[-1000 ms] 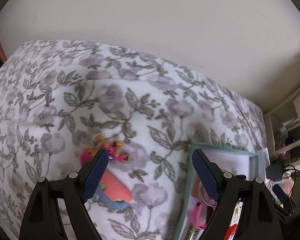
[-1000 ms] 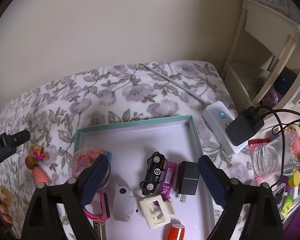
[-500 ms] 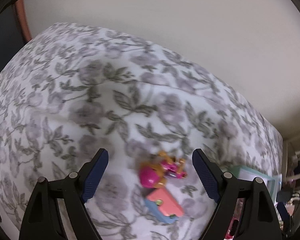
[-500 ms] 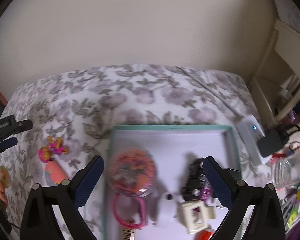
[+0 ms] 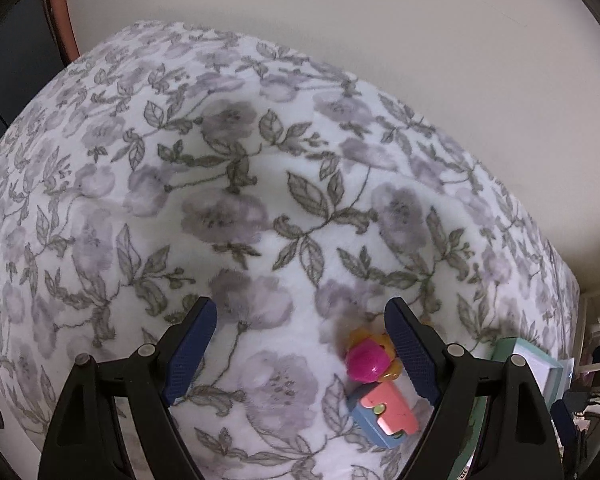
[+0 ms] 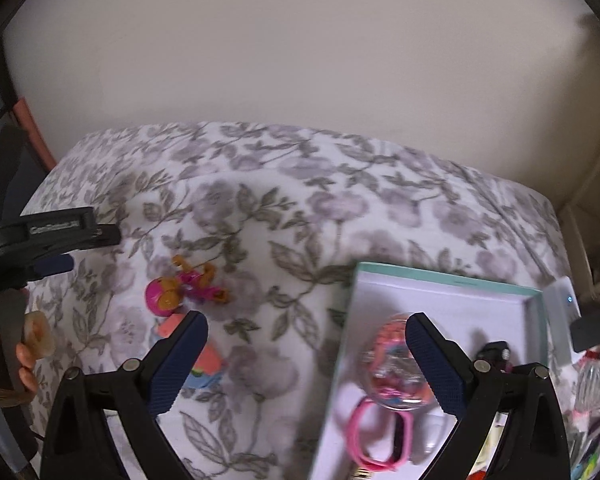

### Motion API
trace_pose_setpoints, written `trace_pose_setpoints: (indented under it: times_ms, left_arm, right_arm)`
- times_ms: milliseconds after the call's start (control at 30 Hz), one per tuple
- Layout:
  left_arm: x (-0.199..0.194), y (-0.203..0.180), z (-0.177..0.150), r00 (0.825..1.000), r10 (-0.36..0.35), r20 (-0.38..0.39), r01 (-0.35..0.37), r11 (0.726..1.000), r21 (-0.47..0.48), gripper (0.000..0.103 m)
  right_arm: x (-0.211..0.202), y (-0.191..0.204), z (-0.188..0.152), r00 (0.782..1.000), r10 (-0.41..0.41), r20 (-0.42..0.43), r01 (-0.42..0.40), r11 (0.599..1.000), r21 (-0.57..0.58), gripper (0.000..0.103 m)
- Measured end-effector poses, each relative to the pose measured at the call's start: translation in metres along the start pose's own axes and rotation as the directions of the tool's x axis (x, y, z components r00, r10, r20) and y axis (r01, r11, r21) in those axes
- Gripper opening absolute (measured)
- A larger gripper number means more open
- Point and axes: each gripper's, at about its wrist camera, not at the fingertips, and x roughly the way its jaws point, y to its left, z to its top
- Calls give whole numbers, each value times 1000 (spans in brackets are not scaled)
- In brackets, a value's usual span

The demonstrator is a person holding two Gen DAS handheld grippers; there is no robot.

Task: Organize rigid objects
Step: 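Move both grippers back to the toy figure and pink-blue block, then grasp the pink-yellow toy figure with the left gripper while the right grasps the pink-blue block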

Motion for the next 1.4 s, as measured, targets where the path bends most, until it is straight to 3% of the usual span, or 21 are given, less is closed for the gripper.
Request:
trace_pose_setpoints:
  times_ms: [667, 1400]
  left_arm:
    - [42, 15, -8, 992, 77, -96, -76, 997, 11, 86]
    - [49, 17, -7, 992, 52, -117, -51, 999, 15, 86]
  right_arm:
    - [70, 57, -28, 986, 67, -149, -84, 991, -109, 101]
    - [91, 76, -42, 986, 44, -161, -68, 986, -150, 101]
